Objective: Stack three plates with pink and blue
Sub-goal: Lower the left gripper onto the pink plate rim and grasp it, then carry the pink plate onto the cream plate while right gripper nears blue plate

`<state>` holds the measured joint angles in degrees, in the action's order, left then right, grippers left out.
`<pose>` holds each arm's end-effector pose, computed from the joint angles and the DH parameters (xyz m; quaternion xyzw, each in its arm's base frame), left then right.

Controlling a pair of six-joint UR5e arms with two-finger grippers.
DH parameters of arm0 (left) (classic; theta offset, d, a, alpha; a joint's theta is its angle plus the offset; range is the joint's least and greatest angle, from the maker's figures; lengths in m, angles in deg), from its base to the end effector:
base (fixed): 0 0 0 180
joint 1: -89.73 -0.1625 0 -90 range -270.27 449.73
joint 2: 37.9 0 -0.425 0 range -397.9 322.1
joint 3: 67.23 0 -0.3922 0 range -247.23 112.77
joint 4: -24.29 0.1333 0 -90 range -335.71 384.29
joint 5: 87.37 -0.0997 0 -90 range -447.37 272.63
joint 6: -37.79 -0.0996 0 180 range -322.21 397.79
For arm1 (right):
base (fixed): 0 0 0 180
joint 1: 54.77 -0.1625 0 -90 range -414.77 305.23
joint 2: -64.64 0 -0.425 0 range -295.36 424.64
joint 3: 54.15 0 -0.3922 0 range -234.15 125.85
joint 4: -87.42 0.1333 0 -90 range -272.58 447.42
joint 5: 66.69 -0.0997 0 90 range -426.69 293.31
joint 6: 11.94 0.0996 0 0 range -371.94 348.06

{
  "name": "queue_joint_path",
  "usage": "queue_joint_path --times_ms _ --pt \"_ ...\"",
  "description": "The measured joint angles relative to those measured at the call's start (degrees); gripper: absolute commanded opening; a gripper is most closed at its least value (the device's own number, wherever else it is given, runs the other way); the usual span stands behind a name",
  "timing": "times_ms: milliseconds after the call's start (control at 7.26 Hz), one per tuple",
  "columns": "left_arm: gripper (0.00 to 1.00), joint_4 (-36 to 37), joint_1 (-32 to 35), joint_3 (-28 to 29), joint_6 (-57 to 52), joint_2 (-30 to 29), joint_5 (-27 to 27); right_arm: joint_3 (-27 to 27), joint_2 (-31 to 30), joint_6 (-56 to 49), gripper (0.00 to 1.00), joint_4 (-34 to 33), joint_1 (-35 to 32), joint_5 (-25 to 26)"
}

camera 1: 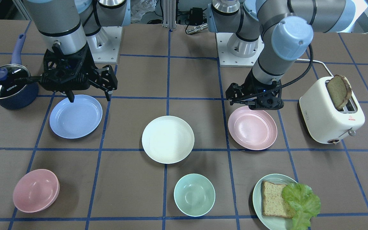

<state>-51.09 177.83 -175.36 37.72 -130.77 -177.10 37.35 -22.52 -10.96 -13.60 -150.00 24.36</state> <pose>-0.1179 -0.4796 0.3364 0.0161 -0.9983 -0.0556 0.0033 0.1786 -0.5086 0.4700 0.0365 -0.9976 0.0587 0.0060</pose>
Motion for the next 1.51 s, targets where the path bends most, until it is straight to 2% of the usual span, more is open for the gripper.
queue_joint_path --times_ms 275,413,688,826,964,1101,1514 --pt "1.0 12.7 0.0 -9.3 -0.2 -2.0 0.0 0.1 -1.2 -1.5 1.0 1.0 0.5 0.2" --pt "0.95 19.6 0.0 -13.1 -0.2 -3.6 0.0 0.4 -1.4 -3.9 1.0 1.6 1.7 -0.1" --pt "0.49 29.2 0.1 -17.6 -0.3 -6.7 0.1 0.8 -1.6 -8.1 1.0 2.4 5.1 -0.4" --pt "0.23 31.6 0.3 -18.5 -0.3 -7.9 0.1 1.0 -1.6 -10.1 1.0 2.6 7.0 -0.2" --pt "0.19 32.8 0.4 -18.9 -0.4 -8.7 0.0 1.5 -1.6 -13.2 1.0 2.7 9.7 -0.2" --pt "0.0 33.6 0.5 -19.0 -0.5 -9.2 -0.1 2.3 -1.6 -17.4 1.0 2.8 13.1 -0.5" --pt "0.0 35.2 0.9 -18.6 -0.6 -9.1 -0.2 8.0 -1.5 -27.2 1.0 0.5 20.0 -1.0"
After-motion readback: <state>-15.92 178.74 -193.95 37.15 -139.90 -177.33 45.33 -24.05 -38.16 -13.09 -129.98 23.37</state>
